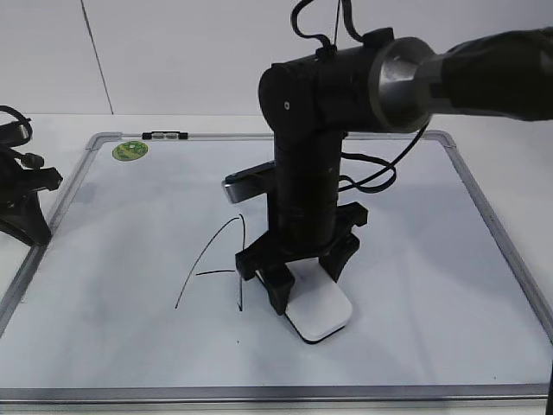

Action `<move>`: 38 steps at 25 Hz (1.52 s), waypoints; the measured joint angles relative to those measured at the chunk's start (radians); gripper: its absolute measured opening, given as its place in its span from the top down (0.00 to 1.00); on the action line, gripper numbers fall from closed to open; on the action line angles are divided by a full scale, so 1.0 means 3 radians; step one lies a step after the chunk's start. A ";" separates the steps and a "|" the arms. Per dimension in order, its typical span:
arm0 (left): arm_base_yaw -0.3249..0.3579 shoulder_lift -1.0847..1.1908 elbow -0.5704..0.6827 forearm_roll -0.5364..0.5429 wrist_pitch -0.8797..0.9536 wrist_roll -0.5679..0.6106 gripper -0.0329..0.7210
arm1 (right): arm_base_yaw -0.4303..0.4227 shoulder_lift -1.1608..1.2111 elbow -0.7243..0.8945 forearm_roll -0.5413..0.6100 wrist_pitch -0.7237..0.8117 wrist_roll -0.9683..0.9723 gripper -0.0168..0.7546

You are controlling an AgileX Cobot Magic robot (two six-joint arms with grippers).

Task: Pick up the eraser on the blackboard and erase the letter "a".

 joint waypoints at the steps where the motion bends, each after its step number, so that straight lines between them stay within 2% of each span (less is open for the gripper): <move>1: 0.0000 0.0000 0.0000 0.0000 0.0000 0.0000 0.94 | 0.0026 0.0000 0.0000 0.0029 0.0000 0.0000 0.28; 28: 0.0000 0.0008 0.0000 -0.0035 0.0000 0.0004 0.94 | 0.0073 0.0005 -0.0002 -0.0301 -0.0018 0.0554 0.28; 38: -0.0014 0.0008 0.0000 0.0023 0.0014 -0.0142 0.94 | -0.0055 0.0005 -0.0002 -0.0303 -0.0026 0.0596 0.28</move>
